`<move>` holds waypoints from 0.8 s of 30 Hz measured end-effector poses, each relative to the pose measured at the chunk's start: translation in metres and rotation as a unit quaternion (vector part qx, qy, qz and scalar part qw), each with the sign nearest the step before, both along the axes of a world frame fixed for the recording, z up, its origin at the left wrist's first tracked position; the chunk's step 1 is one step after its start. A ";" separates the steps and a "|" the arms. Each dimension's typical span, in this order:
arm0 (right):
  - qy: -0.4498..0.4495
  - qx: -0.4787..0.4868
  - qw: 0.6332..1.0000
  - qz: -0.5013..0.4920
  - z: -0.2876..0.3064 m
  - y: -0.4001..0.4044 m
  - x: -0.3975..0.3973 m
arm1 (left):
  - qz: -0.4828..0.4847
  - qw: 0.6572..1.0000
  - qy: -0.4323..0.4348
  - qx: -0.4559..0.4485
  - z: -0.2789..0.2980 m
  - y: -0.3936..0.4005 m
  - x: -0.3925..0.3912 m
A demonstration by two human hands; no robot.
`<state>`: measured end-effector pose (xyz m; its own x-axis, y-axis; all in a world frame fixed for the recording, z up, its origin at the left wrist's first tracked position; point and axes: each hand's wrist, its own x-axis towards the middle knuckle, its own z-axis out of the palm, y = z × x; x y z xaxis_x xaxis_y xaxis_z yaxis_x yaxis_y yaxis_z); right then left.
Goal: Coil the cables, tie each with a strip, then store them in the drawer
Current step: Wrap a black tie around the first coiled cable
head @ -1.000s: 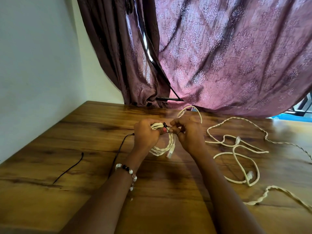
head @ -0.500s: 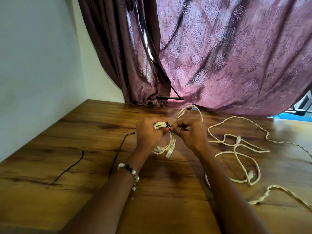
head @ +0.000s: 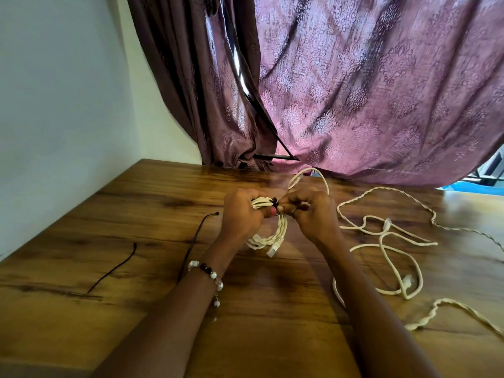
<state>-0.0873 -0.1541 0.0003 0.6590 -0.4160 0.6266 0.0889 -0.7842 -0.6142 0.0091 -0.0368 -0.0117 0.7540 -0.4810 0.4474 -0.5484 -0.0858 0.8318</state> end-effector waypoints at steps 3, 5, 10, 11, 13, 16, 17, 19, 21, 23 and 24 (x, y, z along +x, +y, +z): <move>0.005 0.022 0.999 0.024 -0.004 -0.003 0.002 | -0.011 1.000 0.015 -0.003 0.000 0.001 0.001; -0.008 0.055 0.997 0.047 -0.003 -0.005 0.002 | -0.015 1.000 0.023 0.000 0.002 0.001 0.001; -0.028 0.042 0.995 0.087 0.001 -0.007 0.000 | -0.036 0.999 -0.015 0.026 0.006 0.000 -0.006; -0.019 0.019 0.996 0.083 0.000 -0.005 0.001 | -0.040 0.999 -0.022 0.028 0.006 0.000 -0.007; -0.019 -0.028 0.997 0.064 -0.003 -0.004 0.003 | -0.041 0.998 -0.028 0.034 0.006 0.001 -0.006; -0.053 -0.126 0.990 0.033 -0.002 -0.004 0.006 | -0.047 0.998 -0.027 0.042 0.007 0.002 -0.007; -0.060 -0.141 0.988 0.030 -0.002 -0.004 0.006 | -0.051 0.997 -0.023 0.044 0.008 0.001 -0.007; -0.062 -0.130 0.989 0.033 -0.003 -0.004 0.007 | -0.057 0.997 -0.007 0.050 0.009 0.002 -0.008; -0.049 -0.101 0.993 0.032 -0.006 -0.006 0.007 | -0.068 0.996 0.001 0.055 0.010 0.001 -0.008; -0.039 -0.062 0.996 0.040 -0.009 -0.007 0.008 | -0.083 0.995 0.003 0.062 0.011 0.002 -0.009; -0.037 -0.030 0.998 0.047 -0.009 -0.006 0.008 | -0.089 0.994 0.005 0.066 0.012 0.003 -0.011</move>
